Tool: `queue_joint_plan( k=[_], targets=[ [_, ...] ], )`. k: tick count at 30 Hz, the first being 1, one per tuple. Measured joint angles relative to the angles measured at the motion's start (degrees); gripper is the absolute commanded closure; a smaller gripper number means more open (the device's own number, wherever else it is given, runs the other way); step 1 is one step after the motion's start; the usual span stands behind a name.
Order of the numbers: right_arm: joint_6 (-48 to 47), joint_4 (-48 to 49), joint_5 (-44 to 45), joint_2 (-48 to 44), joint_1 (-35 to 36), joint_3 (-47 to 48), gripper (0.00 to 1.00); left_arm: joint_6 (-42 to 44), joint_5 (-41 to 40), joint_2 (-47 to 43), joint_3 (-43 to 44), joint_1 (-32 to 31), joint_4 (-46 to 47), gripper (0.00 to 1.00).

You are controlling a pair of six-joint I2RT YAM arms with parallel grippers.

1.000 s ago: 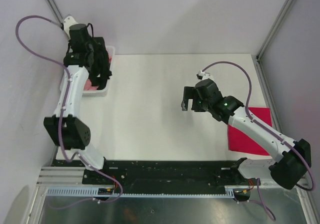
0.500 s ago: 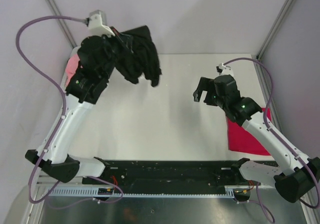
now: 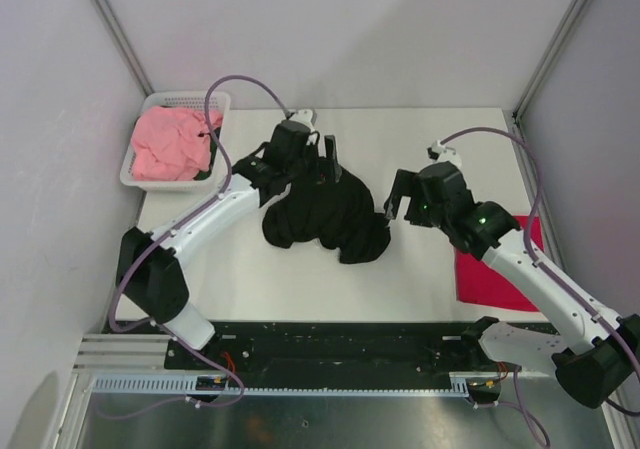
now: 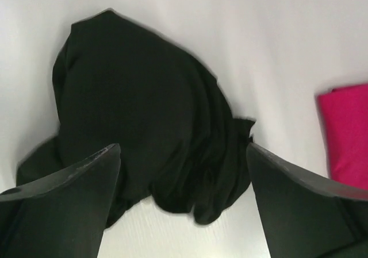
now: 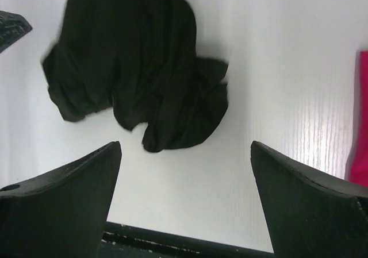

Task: Fold and stack the t-shirts
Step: Move the tshirt to the center of the board

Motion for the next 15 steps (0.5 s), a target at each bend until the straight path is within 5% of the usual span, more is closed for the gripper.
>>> queue_joint_plan(
  k=[4,9,15],
  targets=[
    [2.14,-0.26,0.96,-0.02,3.76,-4.11,0.01,0.31,0.94,-4.09,-5.42,0.02,-2.16,0.01],
    [4.68,-0.02,1.90,0.15,7.96,-9.53,0.02,-0.22,0.42,-19.98,-16.94,0.04,-3.04,0.07],
    [6.43,3.67,2.58,4.79,11.06,-11.98,0.11,-2.80,0.15,-31.91,-31.19,-0.13,-3.56,0.11]
  ],
)
